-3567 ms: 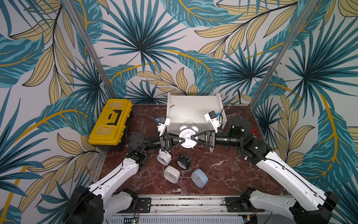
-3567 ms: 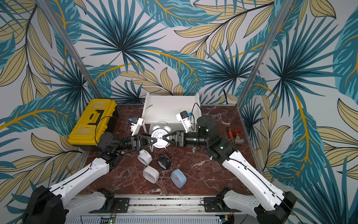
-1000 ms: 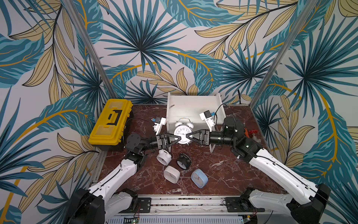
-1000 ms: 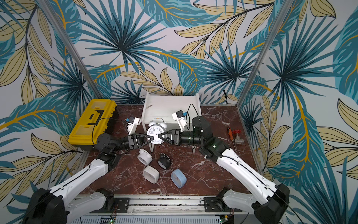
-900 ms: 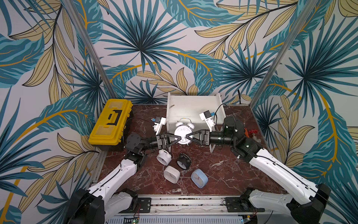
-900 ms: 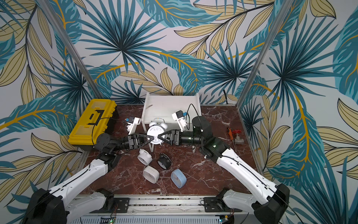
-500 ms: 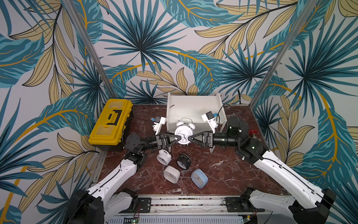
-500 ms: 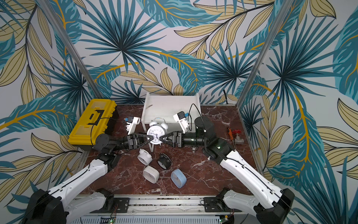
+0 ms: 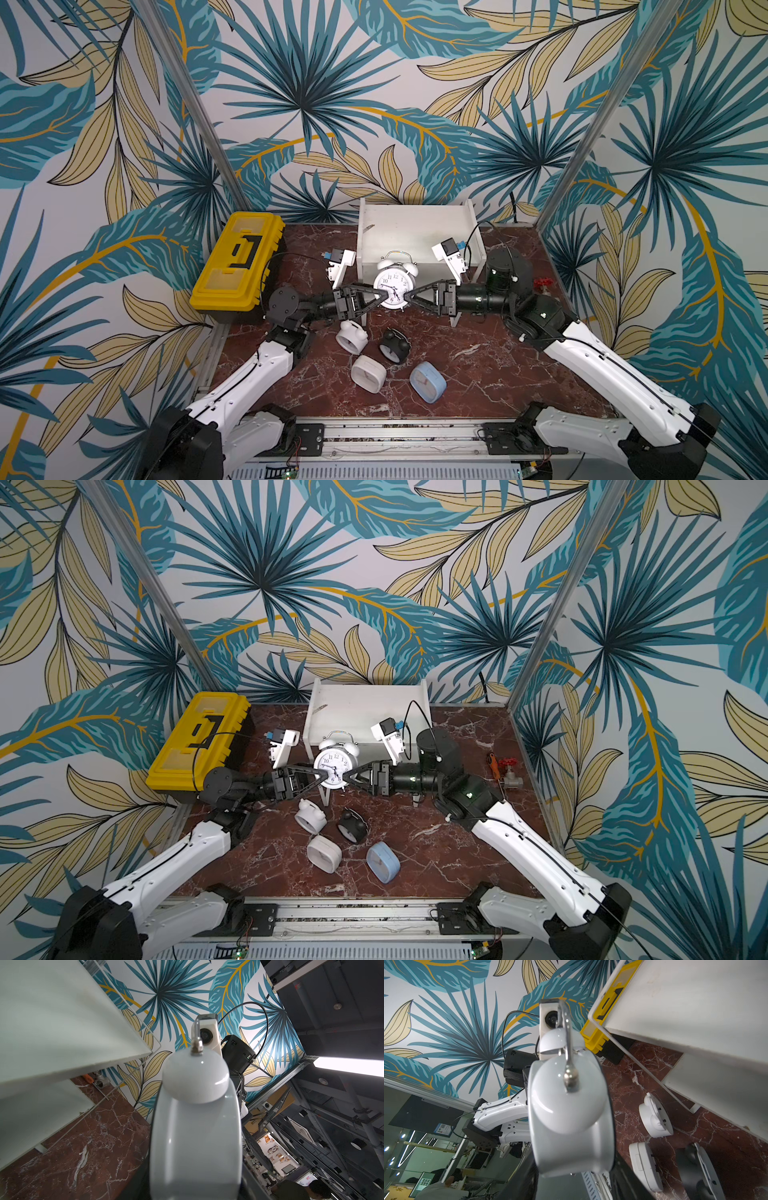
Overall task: Place the alarm clocks on the shelf by style
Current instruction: Pick up the alarm from the center of the board.
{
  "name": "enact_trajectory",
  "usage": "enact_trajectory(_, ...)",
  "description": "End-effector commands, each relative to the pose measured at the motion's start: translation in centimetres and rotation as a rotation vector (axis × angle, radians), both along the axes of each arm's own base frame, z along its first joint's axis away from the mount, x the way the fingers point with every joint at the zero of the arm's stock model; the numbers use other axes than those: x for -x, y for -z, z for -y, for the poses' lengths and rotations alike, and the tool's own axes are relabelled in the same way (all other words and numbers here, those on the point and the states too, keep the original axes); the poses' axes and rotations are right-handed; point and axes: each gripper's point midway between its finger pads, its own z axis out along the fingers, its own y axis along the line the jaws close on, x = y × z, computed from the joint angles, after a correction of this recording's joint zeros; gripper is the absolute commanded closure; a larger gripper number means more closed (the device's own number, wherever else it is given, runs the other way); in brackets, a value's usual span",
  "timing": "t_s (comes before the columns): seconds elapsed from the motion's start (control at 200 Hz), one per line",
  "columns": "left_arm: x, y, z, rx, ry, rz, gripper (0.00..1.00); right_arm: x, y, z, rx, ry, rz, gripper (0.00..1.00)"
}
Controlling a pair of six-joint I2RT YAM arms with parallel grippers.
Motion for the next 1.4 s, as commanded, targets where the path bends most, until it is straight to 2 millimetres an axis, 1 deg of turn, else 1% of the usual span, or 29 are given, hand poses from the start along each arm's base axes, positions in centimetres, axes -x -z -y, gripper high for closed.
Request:
enact_trajectory(0.0,0.8,-2.8,-0.4,0.046,-0.006,0.101,0.85,-0.2,-1.1,-0.2,-0.014,0.003,0.045,0.45)
enact_trajectory(0.085,0.9,-2.7,-0.4,0.044,-0.004,0.101,0.85,-0.4,-1.0,-0.3,-0.013,0.003,0.038,0.48)
enact_trajectory(0.29,0.7,-2.2,-0.4,0.040,-0.009,0.090,0.84,-0.7,-0.8,-0.4,-0.010,0.012,0.027,0.48)
enact_trajectory(0.3,0.7,-2.2,-0.4,0.040,-0.010,0.089,0.84,-0.8,-1.4,-0.5,-0.027,0.012,0.049,0.48)
enact_trajectory(0.331,0.7,-2.2,-0.4,0.041,-0.012,0.086,0.84,-0.8,-1.6,-0.4,-0.037,0.016,0.058,0.49)
enact_trajectory(0.386,0.6,-2.2,-0.4,0.042,-0.015,0.082,0.83,-0.9,-1.7,-0.4,-0.048,0.027,0.058,0.52)
enact_trajectory(0.456,0.5,-2.2,-0.3,0.041,-0.014,0.084,0.82,-1.0,-2.0,-0.3,-0.067,0.036,0.068,0.62)
enact_trajectory(0.511,0.4,-2.2,-0.3,0.038,-0.014,0.085,0.80,-1.1,-2.0,-0.2,-0.069,0.045,0.073,0.67)
enact_trajectory(0.536,0.4,-2.1,-0.2,0.037,-0.011,0.082,0.77,-1.2,-2.0,-0.2,-0.068,0.047,0.077,0.69)
enact_trajectory(0.556,0.3,-2.2,-0.2,0.036,-0.011,0.084,0.72,-1.2,-2.1,-0.2,-0.069,0.046,0.080,0.70)
enact_trajectory(0.621,0.2,-2.0,-0.1,0.025,-0.009,0.081,0.47,-1.1,-2.3,-0.2,-0.065,0.043,0.087,0.73)
enact_trajectory(0.641,0.1,-2.0,-0.1,0.019,-0.011,0.080,0.38,-1.0,-2.5,-0.2,-0.065,0.040,0.093,0.77)
enact_trajectory(0.686,0.0,-1.9,-0.1,0.005,-0.022,0.079,0.26,-1.0,-2.6,0.0,-0.049,0.042,0.102,0.80)
enact_trajectory(0.731,-0.1,-2.1,-0.3,-0.005,-0.043,0.088,0.21,-0.9,-2.9,0.2,-0.031,0.043,0.124,0.80)
enact_trajectory(0.746,-0.2,-2.1,-0.3,-0.010,-0.051,0.090,0.19,-0.8,-2.4,0.3,-0.005,0.044,0.109,0.80)
enact_trajectory(0.761,-0.2,-2.2,-0.4,-0.013,-0.061,0.097,0.18,-0.7,-2.3,0.4,0.008,0.044,0.112,0.80)
enact_trajectory(0.866,-0.9,-3.2,-1.2,-0.058,-0.156,0.120,0.07,-0.7,-2.6,1.4,0.089,0.070,0.169,0.80)
enact_trajectory(0.967,-1.6,-3.8,-2.3,-0.123,-0.283,0.139,0.02,-0.8,-3.5,2.5,0.152,0.103,0.232,0.80)
enact_trajectory(1.017,-2.4,-3.3,-3.3,-0.179,-0.380,0.121,0.00,-0.9,-4.2,3.1,0.179,0.125,0.268,0.80)
enact_trajectory(1.082,-3.8,-1.7,-5.1,-0.264,-0.528,0.054,0.00,-1.4,-5.2,3.8,0.216,0.161,0.317,0.79)
enact_trajectory(1.167,-4.8,0.0,-7.4,-0.329,-0.680,-0.031,0.00,-2.5,-6.3,4.4,0.267,0.208,0.366,0.79)
enact_trajectory(1.272,-5.0,1.1,-9.1,-0.336,-0.767,-0.086,0.00,-4.5,-7.3,4.2,0.322,0.229,0.393,0.81)
enact_trajectory(1.397,-4.9,1.5,-9.4,-0.306,-0.781,-0.112,0.00,-6.7,-8.9,3.3,0.347,0.215,0.445,0.81)
